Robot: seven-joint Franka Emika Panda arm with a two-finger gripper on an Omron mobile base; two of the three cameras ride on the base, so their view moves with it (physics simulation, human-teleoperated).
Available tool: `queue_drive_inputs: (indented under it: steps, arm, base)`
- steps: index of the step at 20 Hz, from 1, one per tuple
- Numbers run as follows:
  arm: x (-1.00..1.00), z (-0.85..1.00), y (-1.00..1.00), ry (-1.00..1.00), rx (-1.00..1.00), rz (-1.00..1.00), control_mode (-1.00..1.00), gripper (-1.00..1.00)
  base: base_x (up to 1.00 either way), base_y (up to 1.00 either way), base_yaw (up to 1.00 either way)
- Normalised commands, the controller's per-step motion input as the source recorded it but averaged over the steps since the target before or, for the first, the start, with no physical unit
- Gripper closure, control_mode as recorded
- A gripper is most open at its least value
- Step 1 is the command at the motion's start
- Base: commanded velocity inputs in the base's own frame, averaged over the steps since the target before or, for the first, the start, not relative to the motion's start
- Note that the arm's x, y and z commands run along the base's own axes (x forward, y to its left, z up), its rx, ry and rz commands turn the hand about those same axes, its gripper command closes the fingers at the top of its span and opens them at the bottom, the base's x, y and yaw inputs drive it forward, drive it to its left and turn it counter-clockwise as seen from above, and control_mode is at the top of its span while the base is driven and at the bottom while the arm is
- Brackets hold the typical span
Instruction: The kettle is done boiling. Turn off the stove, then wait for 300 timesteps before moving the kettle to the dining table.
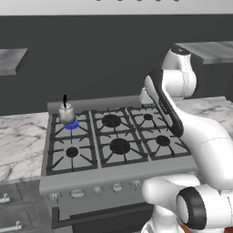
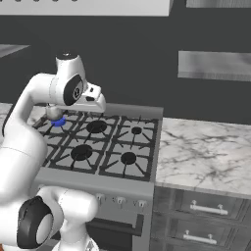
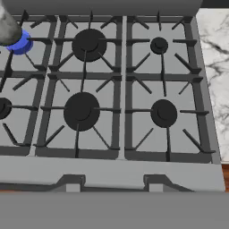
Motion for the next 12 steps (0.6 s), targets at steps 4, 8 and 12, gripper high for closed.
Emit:
queue_drive_inputs:
  steps: [4,8,12]
  arm:
    - [-0.03,0.0,0.15,-0.03,-0.08,0.0,-1.0,-1.0]
    - [-0.18,0.0,0.33,-0.12,-0.21,0.0,-1.0,-1.0]
    - [-0.21,0.0,0.42,-0.12,-0.23,0.0,-1.0,-1.0]
  base:
    - [0.0,0.0,0.0]
    - [0.0,0.0,0.0]
    - [0.0,0.0,0.0]
